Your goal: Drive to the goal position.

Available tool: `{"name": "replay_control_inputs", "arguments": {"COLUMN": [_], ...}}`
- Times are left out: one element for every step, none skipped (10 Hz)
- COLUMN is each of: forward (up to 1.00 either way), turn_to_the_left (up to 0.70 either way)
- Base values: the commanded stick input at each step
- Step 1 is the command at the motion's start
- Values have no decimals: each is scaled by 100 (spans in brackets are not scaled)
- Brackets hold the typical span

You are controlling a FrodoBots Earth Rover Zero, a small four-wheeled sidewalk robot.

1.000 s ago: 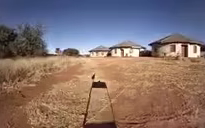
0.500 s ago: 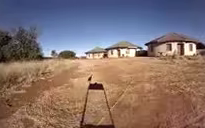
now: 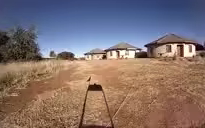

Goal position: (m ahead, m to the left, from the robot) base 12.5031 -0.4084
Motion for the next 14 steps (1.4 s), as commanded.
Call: {"name": "replay_control_inputs", "arguments": {"forward": [50, 50, 50, 50, 50, 50, 50, 50, 50, 50, 50, 50, 50, 50], "turn_to_the_left": [0, 0, 0, 0, 0, 0, 0, 0, 0, 0, 0, 0, 0, 0]}}
